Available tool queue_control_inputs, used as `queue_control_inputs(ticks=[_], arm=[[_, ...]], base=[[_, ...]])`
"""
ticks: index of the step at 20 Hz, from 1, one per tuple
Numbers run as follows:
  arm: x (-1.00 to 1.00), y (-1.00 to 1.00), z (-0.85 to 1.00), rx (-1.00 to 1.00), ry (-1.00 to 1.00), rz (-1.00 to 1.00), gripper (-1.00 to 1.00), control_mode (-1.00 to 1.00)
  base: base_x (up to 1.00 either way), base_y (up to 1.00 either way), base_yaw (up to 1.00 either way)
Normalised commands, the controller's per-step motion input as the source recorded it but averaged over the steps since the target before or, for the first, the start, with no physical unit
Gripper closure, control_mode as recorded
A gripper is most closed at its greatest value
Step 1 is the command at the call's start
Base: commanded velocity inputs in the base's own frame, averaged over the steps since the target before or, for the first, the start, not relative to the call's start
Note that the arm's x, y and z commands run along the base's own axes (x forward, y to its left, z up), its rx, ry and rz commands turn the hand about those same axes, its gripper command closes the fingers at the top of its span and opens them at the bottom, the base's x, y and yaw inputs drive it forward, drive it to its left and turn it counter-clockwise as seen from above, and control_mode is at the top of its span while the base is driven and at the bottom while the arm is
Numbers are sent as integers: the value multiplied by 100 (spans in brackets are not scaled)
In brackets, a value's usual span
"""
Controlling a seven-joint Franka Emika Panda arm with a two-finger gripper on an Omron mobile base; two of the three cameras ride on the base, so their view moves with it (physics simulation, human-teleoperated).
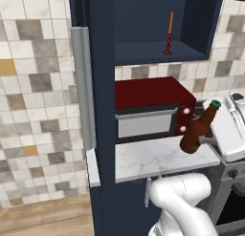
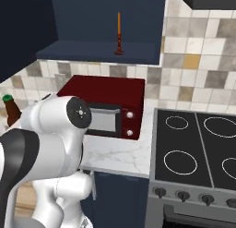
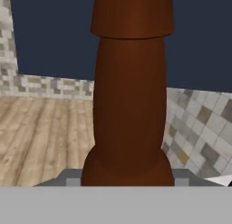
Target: Get the candle and the beer from the cabinet and move them to the dining counter.
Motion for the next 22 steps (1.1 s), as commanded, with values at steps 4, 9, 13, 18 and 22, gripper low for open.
queue_control_inputs(ticks=[4, 9, 13, 18, 22], arm=[[0, 0, 0, 0, 0, 0, 100, 100], [0, 0, 0, 0, 0, 0, 100, 100], [0, 0, 0, 0, 0, 0, 100, 100], [0, 0, 0, 0, 0, 0, 100, 100], [0, 0, 0, 0, 0, 0, 100, 100]], base=[[-57, -17, -33], [-53, -18, -46], [-41, -8, -53], [-32, -2, -57], [-30, 0, -57]])
